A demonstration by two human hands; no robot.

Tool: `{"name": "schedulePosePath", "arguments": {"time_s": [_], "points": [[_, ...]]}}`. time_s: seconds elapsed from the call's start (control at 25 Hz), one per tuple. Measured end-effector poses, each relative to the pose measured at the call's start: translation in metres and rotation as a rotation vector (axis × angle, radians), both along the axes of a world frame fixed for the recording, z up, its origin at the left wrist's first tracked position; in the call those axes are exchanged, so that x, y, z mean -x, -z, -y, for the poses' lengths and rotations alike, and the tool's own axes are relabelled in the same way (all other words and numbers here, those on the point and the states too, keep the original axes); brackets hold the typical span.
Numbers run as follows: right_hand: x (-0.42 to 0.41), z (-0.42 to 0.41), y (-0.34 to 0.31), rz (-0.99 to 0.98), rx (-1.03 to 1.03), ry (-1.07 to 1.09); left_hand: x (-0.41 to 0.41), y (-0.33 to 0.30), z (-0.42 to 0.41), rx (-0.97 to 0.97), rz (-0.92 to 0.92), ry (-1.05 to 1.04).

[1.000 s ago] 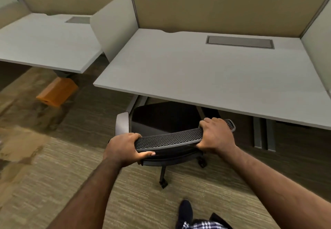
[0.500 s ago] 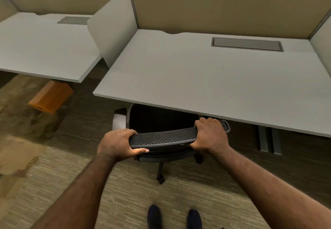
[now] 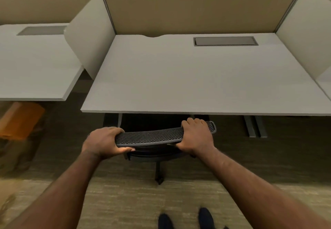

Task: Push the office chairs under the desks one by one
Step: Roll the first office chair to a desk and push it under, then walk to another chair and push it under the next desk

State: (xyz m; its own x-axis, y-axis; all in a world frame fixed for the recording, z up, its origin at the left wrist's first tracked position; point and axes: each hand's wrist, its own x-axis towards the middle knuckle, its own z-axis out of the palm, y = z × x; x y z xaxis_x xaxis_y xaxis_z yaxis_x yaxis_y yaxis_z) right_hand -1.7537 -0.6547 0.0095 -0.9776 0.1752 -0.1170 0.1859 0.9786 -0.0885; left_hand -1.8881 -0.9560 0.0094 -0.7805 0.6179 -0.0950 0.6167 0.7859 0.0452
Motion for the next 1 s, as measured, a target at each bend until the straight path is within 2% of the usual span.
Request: {"name": "schedulePosePath", "arguments": {"time_s": [0.24, 0.36, 0.48, 0.72, 0.84, 1.0], "points": [[-0.002, 0.025, -0.002, -0.012, 0.087, -0.025, 0.024, -0.006, 0.021, 0.018, 0.115, 0.062], [-0.014, 0.028, -0.007, -0.113, 0.219, -0.064, 0.028, -0.012, 0.027, -0.017, 0.210, 0.063], [-0.042, 0.016, -0.008, -0.242, 0.193, -0.015, 0.023, -0.022, 0.010, -0.078, 0.229, 0.086], [-0.132, -0.031, -0.003, -0.262, 0.142, 0.244, -0.030, -0.044, -0.116, -0.157, 0.245, 0.376], [-0.199, -0.061, 0.005, -0.253, 0.106, 0.393, -0.083, -0.051, -0.187, -0.202, 0.309, 0.531], [-0.305, -0.101, 0.014, -0.255, 0.035, 0.592, -0.166, -0.049, -0.264, -0.223, 0.391, 0.638]]}}
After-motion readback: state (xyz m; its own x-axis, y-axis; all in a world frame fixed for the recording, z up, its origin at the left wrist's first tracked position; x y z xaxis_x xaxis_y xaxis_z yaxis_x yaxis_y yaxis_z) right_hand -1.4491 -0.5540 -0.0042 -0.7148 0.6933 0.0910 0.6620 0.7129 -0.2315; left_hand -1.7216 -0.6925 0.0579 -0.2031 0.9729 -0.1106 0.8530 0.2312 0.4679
